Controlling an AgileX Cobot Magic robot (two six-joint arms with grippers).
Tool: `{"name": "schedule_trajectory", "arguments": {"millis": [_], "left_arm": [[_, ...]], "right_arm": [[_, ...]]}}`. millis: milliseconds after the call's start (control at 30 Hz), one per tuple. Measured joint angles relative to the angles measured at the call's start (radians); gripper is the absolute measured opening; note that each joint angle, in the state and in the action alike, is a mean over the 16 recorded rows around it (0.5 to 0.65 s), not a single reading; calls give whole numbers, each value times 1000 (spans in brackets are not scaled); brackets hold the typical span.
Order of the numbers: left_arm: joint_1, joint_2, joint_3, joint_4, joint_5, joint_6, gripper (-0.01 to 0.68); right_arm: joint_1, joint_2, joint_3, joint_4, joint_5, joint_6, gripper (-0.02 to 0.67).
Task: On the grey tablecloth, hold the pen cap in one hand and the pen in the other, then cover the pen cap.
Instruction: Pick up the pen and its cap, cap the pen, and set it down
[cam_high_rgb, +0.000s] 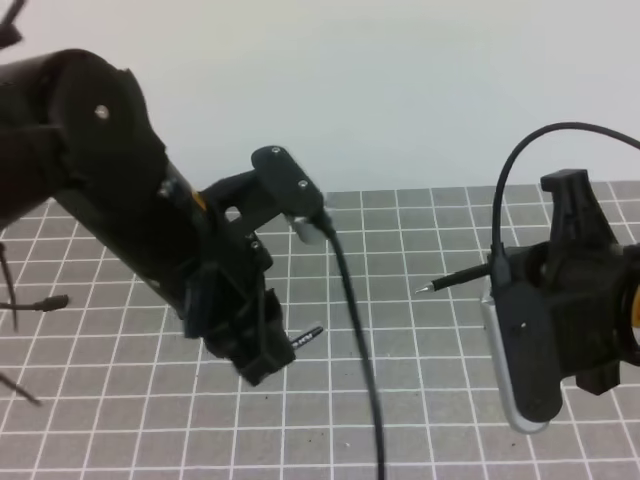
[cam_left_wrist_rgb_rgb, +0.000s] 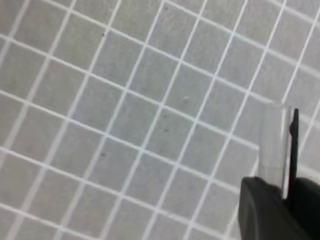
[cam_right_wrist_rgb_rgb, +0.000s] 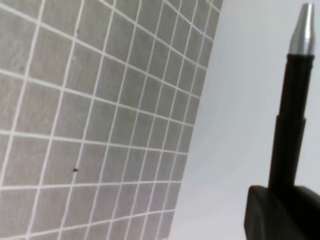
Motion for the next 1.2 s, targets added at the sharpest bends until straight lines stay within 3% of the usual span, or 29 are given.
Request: {"name": "schedule_trajectory", "arguments": {"millis": [167, 500, 667, 1200], "left_arm": [[0, 14, 0, -15, -5, -45, 0], [0, 18, -2, -10, -9, -39, 0], [0, 18, -7, 10, -3, -36, 0], [0, 18, -84, 34, 10, -55, 0]], "right_arm": [[38, 36, -11, -102, 39, 91, 56], [177, 127, -64, -518, 178, 497, 59], [234, 156, -84, -656, 220, 649, 59], [268, 167, -86, -625, 220, 628, 59]]}}
